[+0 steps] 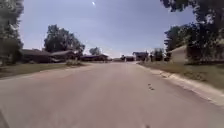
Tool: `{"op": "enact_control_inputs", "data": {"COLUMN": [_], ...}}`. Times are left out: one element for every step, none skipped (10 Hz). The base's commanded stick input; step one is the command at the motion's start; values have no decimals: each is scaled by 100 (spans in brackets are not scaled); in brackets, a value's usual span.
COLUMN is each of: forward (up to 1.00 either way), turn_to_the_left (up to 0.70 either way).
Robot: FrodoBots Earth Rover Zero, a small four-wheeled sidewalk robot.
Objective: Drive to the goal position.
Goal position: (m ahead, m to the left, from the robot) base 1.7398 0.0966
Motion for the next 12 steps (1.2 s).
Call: {"op": "enact_control_inputs", "data": {"forward": [70,70,70,70,70,70,70,70,70,70,70,70], "turn_to_the_left": [0,0,0,0,0,0,0,0,0,0,0,0]}}
